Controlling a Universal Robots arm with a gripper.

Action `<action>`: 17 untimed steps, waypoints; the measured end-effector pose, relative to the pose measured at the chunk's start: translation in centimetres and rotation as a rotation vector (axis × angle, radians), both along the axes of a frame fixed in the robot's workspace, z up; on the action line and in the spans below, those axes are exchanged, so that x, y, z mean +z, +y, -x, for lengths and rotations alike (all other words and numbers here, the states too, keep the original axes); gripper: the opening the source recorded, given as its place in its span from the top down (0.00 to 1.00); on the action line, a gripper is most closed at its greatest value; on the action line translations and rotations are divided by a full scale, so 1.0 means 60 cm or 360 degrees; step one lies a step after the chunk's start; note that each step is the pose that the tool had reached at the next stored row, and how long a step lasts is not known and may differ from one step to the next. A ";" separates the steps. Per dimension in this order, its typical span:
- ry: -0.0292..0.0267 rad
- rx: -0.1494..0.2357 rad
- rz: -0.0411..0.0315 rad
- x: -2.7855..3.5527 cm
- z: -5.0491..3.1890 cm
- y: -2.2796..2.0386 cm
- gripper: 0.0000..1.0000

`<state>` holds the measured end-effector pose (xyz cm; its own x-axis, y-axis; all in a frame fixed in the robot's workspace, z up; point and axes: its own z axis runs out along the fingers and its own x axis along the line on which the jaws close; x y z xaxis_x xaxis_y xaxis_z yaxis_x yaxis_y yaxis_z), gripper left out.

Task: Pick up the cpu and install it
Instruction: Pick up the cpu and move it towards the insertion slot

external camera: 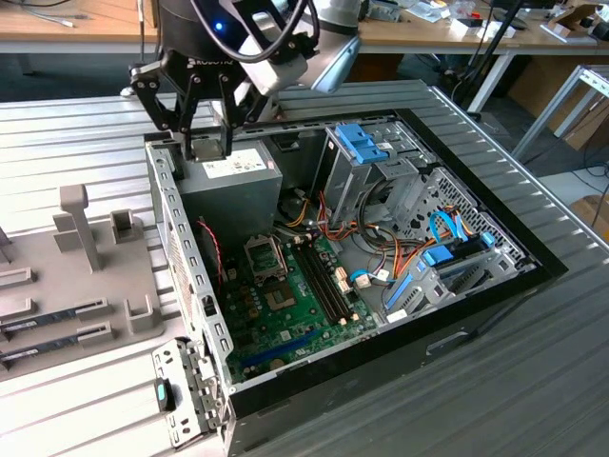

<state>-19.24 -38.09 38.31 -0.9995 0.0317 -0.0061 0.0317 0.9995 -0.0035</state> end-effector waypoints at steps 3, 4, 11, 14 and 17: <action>0.00015 0.0000 0.0000 0.000 -0.012 0.0000 0.53; 0.00021 0.0000 0.0000 0.000 -0.016 -0.0001 0.53; 0.00058 0.0000 0.0000 0.000 -0.043 -0.0002 0.53; 0.00073 0.0000 0.0000 -0.001 -0.053 -0.0002 0.53; 0.00093 0.0000 0.0000 -0.001 -0.067 -0.0002 0.53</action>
